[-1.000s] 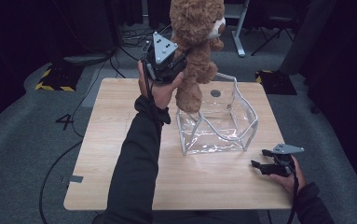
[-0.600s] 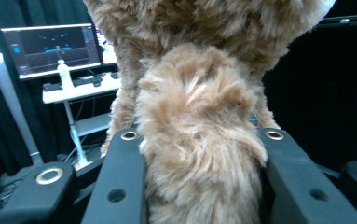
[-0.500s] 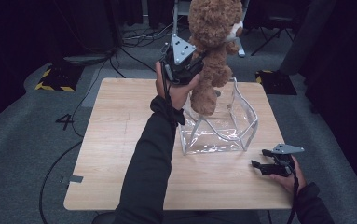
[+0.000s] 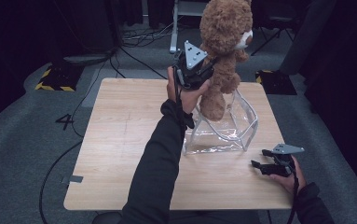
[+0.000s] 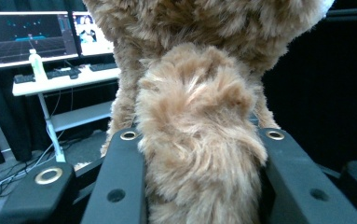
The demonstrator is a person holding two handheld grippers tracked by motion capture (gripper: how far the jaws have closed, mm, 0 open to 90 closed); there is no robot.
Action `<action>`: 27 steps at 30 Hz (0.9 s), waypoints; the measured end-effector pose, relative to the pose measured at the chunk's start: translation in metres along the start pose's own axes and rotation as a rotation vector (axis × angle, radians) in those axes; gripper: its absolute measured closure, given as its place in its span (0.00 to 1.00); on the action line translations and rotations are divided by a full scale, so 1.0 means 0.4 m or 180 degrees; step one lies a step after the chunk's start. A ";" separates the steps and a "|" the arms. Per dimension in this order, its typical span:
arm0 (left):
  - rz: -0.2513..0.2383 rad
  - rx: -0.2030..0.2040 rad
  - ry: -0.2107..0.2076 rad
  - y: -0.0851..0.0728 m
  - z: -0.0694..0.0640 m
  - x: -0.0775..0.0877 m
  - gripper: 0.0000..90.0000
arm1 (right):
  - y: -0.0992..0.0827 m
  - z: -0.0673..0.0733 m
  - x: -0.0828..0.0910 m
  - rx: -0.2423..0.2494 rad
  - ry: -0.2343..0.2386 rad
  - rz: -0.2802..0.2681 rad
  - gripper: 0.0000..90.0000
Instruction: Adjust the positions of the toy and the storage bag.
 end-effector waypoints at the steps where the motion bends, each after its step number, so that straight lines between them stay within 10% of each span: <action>1: 0.0019 0.0001 -0.0007 -0.006 -0.001 -0.002 0.75 | 0.000 0.000 0.000 0.0001 0.0000 -0.0001 0.27; 27: 0.0515 -0.0177 0.0016 -0.162 0.016 -0.054 0.74 | 0.000 0.000 0.000 -0.0001 0.0002 0.0000 0.27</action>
Point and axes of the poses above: each handheld gripper's, and its own axes: x roughly backward along the jaws, y roughly out of its top, z roughly to its left, the point moved 6 cm from there along -x, roughly forward along the jaws, and after that the axes turned 13 degrees about x, right-handed, at the moved point
